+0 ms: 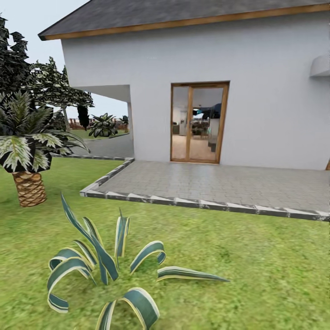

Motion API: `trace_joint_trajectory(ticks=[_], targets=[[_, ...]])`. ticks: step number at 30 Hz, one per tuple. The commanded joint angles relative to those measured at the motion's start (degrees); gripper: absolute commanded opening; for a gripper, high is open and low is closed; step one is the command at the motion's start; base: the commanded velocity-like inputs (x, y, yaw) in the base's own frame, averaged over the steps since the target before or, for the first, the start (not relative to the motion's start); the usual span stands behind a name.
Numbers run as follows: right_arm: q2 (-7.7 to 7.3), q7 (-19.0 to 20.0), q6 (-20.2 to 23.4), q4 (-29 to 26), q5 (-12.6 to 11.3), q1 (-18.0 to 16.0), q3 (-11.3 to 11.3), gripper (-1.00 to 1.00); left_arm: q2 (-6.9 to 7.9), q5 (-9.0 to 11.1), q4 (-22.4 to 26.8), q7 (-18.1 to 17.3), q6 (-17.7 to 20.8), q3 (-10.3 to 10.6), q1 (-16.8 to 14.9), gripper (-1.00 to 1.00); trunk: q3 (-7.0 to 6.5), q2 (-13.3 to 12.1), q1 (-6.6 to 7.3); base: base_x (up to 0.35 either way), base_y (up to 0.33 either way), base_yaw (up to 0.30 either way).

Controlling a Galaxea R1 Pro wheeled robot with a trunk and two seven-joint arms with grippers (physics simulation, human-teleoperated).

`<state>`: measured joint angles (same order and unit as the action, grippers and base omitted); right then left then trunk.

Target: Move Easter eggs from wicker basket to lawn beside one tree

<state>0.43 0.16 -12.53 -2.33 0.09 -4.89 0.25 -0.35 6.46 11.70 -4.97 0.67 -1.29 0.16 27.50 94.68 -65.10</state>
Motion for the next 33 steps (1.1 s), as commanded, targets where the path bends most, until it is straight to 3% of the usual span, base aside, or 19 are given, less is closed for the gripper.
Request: trace_joint_trajectory(ticks=[1, 33], targets=[[0.01, 0.0, -0.2, 0.0, 0.0, 0.0, 0.0, 1.0, 0.0, 0.6, 0.1, -0.2, 0.1, -0.1, 0.0, 1.0, 0.05, 0.0, 0.0, -0.003, -0.214, 0.0], [0.01, 0.0, -0.2, 0.1, 0.0, 0.0, 0.0, 1.0, 0.0, 0.6, 0.1, -0.2, 0.1, -0.1, 0.0, 1.0, 0.05, 0.0, 0.0, 0.0, -0.212, 0.0]])
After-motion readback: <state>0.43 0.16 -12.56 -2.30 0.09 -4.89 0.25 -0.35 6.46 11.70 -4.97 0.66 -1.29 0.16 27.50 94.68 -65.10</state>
